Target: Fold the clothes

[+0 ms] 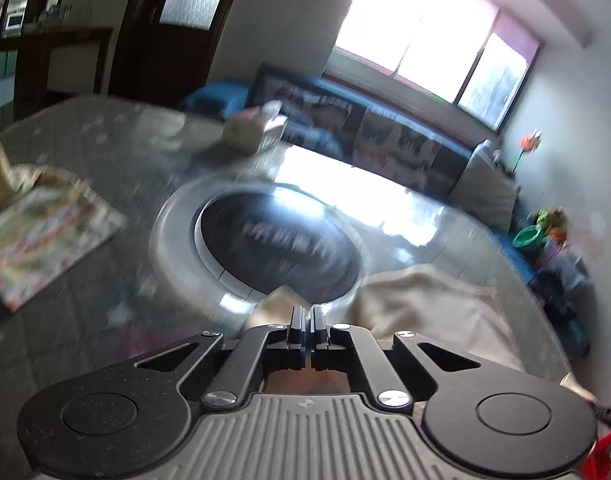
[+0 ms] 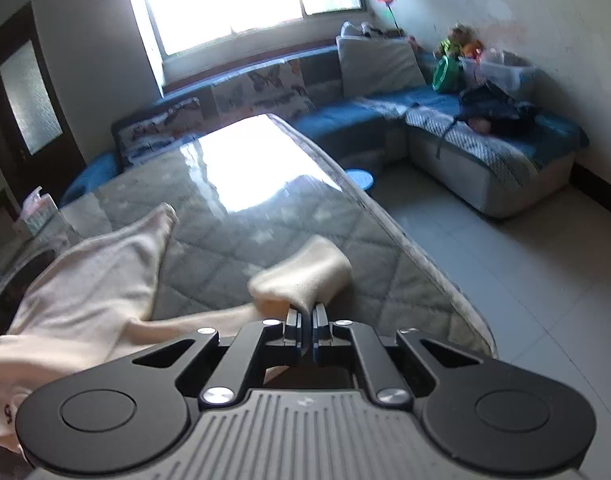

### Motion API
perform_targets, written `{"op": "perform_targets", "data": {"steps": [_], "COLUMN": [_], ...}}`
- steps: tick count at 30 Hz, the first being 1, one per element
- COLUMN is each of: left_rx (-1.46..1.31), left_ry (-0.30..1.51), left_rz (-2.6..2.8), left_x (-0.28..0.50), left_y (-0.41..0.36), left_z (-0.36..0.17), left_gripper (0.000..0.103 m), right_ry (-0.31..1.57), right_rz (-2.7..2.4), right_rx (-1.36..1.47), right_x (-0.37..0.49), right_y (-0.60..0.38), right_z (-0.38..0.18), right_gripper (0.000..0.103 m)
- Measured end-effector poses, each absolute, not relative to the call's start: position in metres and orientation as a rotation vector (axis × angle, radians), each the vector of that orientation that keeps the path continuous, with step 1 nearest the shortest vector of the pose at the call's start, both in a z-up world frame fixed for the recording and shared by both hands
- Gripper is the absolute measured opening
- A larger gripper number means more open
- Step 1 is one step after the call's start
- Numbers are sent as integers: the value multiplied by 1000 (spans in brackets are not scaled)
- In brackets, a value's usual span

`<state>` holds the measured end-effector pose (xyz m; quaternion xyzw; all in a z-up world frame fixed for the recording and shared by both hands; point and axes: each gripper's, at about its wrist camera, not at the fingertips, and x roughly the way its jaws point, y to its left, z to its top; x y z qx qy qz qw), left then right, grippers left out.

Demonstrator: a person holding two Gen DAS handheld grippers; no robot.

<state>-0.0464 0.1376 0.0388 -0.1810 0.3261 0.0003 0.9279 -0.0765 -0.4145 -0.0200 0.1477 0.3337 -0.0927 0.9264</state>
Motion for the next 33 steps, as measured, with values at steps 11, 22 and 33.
{"op": "perform_targets", "data": {"steps": [11,22,33], "left_rx": [-346,-242,-118], "left_ry": [786,743,784], "left_rz": [14,-112,-287], "left_x": [-53,-13,96], "left_y": [153,124,46], "left_z": [27,52,24], "left_gripper": [6,34,49], "right_ry": [726,708,754], "right_rz": [-198,-35,202], "right_rx": [236,155,36], "right_x": [-78,-25,72], "right_y": [-422,-401,-336], "right_z": [-7,21,14], "right_gripper": [23,25,25]}}
